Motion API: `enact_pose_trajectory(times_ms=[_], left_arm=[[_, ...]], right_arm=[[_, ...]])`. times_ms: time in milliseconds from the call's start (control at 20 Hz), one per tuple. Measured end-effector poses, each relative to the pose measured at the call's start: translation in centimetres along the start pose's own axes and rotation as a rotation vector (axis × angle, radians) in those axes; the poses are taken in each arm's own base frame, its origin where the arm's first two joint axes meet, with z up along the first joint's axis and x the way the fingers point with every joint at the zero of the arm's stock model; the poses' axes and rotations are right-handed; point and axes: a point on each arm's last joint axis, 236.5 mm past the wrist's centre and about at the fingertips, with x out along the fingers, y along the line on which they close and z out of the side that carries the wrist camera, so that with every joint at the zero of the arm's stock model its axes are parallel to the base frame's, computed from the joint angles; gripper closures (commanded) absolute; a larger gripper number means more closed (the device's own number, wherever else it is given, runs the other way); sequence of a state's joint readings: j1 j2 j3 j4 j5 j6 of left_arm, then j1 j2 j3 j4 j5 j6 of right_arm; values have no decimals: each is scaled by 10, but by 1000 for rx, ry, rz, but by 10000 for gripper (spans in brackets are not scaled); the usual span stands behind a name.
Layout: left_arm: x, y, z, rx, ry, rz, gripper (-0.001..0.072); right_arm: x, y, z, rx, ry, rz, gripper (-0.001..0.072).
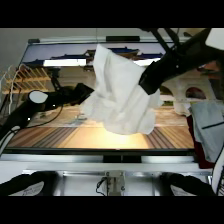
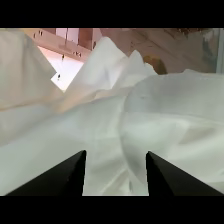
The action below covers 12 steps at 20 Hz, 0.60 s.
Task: Fold the shirts.
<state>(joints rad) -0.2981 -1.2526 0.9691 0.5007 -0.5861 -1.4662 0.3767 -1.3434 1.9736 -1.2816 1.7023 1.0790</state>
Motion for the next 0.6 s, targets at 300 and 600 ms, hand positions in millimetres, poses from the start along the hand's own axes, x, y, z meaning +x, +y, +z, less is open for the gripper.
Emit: enact_pose_trajectory(times_ms=[300, 600], left_arm=[[17, -19, -15, -50, 6, -57, 311], [32, -11, -16, -95, -10, -43, 433]], right_arm=[[0, 0, 0, 0, 0, 0, 651], [0, 0, 0, 1, 0, 0, 651]])
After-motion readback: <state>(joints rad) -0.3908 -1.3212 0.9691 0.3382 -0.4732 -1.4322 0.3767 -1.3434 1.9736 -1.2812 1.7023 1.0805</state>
